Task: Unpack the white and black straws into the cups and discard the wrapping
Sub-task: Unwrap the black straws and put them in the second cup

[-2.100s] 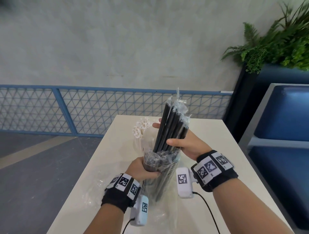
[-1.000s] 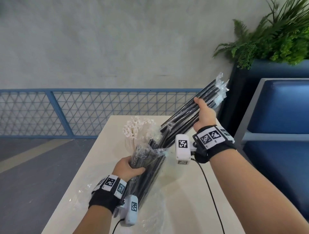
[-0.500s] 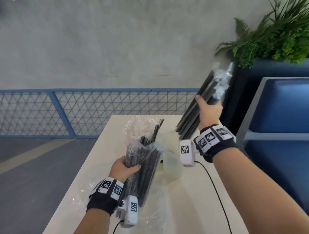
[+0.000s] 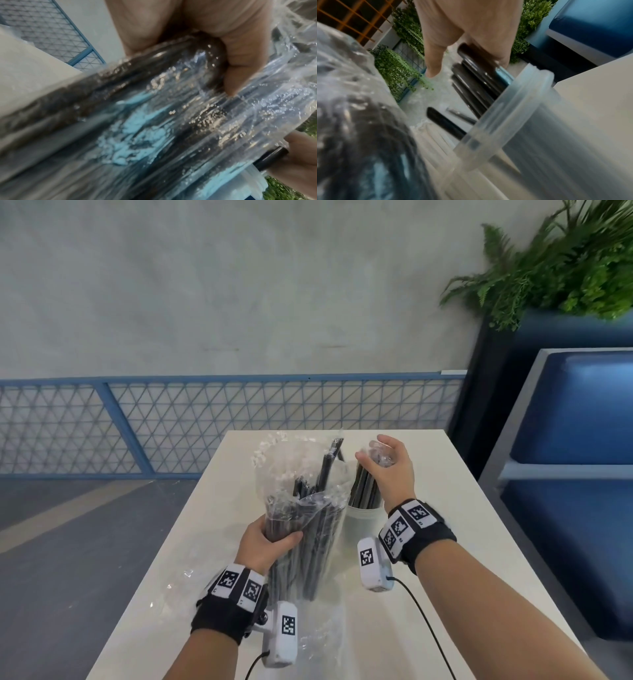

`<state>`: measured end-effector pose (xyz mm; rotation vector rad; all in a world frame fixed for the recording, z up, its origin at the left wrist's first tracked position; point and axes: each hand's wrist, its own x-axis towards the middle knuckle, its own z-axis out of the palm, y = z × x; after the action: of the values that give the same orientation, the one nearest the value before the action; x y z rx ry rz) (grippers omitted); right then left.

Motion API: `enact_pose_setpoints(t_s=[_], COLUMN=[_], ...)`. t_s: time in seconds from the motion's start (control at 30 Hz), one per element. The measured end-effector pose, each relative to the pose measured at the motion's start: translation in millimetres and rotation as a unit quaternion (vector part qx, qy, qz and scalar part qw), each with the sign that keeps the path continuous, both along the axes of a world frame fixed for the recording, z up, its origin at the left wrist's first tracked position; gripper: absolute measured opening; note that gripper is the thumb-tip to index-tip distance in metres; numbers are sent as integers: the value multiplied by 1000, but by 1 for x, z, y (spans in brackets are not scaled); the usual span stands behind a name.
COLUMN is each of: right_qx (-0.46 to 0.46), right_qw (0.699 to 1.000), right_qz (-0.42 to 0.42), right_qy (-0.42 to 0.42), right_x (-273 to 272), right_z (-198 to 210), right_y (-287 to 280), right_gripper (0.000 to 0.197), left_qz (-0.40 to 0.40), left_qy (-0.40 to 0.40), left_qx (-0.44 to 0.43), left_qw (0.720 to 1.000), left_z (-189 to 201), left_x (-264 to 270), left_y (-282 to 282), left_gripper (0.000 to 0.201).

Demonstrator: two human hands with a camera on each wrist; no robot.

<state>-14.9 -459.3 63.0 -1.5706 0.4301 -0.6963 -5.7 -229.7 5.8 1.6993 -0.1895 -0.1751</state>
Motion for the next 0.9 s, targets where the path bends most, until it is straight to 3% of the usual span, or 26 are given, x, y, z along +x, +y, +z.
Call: enact_pose_setpoints(t_s=[0.1,0.17,0.23,0.3,0.37,0.43,0.53,0.63,0.77,0.9], right_qx=[-20,-128,-176,-164,-169,-165,-108,-134,-170,-192], right_qw=[1000,987,970,976,981,975,963,953,949,942], right_qz=[-7,-94,-136,-66,45,146,244,259,241,247], right_qy=[-13,-25,-96,-130,-83,-19,41,77,107,125], right_x=[-3,-8,-21,-37,-49,-55,-57,-55,-52,-49], right_z=[5,10,15,14,3,-11,-29,-41,-49,-53], right_y=[2,6,20,41,61,75,84,88,93,94], right_gripper=[57,61,56,48,49,63,92,91,68,66], left_qz=[2,6,10,14,7,-15,-51,-68,-70,-36], left_qy=[2,-2,-3,-2,0,1,10,29,29,9], left_qx=[-10,-11,-22,-45,-63,-79,-102,-123,-109,-80], left_qw=[1000,1000,1000,999,998,997,993,990,991,996], left_z=[-5,-5,-5,-6,-7,-7,-7,-10,-15,-17], left_x=[2,2,2,3,2,1,-1,1,1,-2], left_y=[0,0,0,1,1,2,4,7,6,5], left_gripper=[38,34,25,22,23,31,78,101,92,81])
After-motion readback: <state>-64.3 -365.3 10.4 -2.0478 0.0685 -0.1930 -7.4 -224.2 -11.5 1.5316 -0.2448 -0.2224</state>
